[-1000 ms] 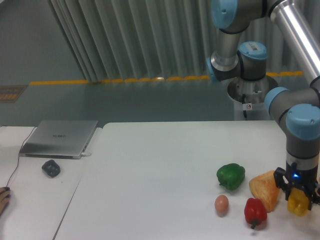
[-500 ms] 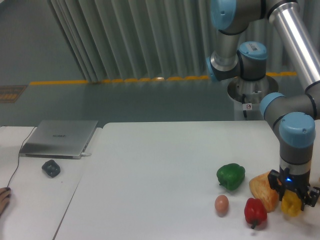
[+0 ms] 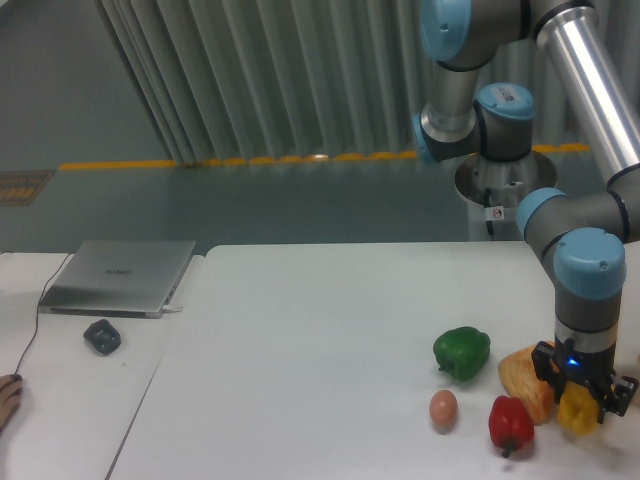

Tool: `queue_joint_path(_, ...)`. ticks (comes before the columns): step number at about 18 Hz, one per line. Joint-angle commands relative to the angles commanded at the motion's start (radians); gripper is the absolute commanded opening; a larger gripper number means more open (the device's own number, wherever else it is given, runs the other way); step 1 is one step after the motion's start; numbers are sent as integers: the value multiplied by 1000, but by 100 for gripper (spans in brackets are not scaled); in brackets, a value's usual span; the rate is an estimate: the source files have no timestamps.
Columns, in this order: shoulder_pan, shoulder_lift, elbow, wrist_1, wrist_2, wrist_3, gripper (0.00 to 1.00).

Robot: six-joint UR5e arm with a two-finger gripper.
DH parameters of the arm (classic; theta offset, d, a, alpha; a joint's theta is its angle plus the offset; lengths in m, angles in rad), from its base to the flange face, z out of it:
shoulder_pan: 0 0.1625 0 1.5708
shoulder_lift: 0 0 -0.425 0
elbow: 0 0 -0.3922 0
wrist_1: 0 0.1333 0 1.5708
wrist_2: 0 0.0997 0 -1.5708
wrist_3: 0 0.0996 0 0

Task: Place the yellow pepper on the table
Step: 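Open the gripper to release the yellow pepper, then raise the open gripper above the yellow pepper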

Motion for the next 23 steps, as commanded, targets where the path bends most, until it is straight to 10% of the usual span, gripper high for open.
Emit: queue_joint_path(23, 32, 71, 60, 9, 23, 362, 100)
